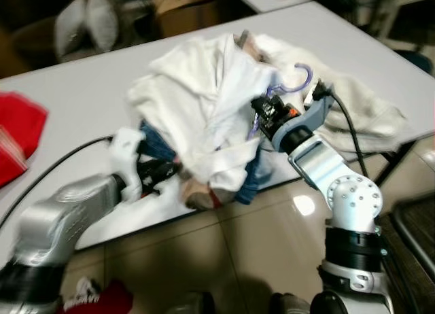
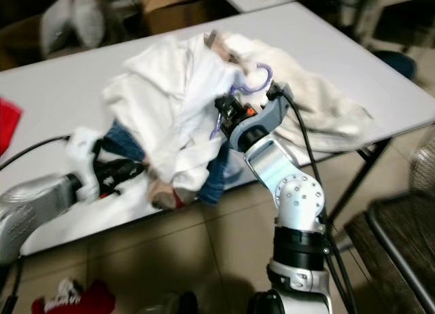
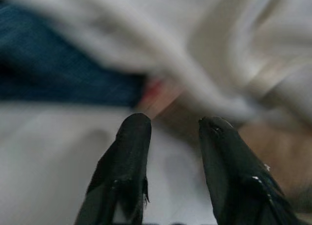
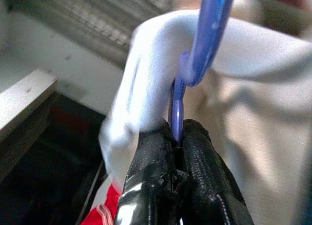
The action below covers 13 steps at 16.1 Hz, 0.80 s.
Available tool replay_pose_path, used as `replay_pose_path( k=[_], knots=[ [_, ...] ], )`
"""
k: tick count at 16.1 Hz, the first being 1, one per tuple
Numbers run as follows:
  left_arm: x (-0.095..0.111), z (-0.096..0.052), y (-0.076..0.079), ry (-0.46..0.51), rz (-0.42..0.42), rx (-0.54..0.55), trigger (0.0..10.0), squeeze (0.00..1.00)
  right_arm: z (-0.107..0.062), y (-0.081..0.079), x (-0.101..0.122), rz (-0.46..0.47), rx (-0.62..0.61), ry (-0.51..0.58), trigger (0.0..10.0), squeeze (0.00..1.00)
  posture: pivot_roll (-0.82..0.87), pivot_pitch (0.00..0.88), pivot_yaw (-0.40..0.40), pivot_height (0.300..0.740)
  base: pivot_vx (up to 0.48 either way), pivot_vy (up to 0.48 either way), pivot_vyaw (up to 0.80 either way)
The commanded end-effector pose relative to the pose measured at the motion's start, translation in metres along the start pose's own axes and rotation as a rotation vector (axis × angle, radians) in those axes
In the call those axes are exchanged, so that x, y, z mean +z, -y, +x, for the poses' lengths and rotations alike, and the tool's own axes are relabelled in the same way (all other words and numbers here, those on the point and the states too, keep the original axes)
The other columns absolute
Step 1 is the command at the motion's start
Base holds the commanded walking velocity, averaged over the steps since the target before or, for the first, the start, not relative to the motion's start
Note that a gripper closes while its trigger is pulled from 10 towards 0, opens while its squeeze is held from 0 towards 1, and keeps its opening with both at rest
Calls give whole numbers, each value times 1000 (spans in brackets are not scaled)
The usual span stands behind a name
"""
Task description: Hang hanger
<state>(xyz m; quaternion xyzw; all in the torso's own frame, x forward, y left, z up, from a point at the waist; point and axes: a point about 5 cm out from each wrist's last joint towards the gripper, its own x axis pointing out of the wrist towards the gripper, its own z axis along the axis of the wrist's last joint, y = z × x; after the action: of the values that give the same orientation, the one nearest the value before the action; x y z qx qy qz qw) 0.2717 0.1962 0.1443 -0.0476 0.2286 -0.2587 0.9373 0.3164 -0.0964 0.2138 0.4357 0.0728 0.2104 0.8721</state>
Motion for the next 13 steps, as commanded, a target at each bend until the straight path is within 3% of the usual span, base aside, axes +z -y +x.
replay_pose_path(
  k=[1,3,6,9,11,13],
  knots=[
    [1,-14,-6,31,-1,64,10000,31,-4,-9,1,-39,62,-24,10000,0,-23,73,128,740,0,0,800],
    [-9,-21,-5,27,-34,68,10000,0,-9,-9,2,-68,82,-46,10000,0,-30,87,124,740,0,0,800],
    [-16,-25,9,24,3,42,10000,0,-16,-15,8,-122,111,-67,10000,0,-50,101,111,740,0,0,800],
    [-20,-28,38,65,42,-21,10000,0,-36,-17,17,-204,142,-123,10000,0,-58,102,68,740,0,0,800],
    [-15,-31,63,150,3,-66,10000,0,-59,-11,23,-259,142,-196,10000,0,-43,108,45,740,0,0,800],
    [-18,-33,76,155,-11,-86,10000,0,-70,0,23,-287,86,-246,10000,0,-36,116,31,740,0,0,800]
  ],
)
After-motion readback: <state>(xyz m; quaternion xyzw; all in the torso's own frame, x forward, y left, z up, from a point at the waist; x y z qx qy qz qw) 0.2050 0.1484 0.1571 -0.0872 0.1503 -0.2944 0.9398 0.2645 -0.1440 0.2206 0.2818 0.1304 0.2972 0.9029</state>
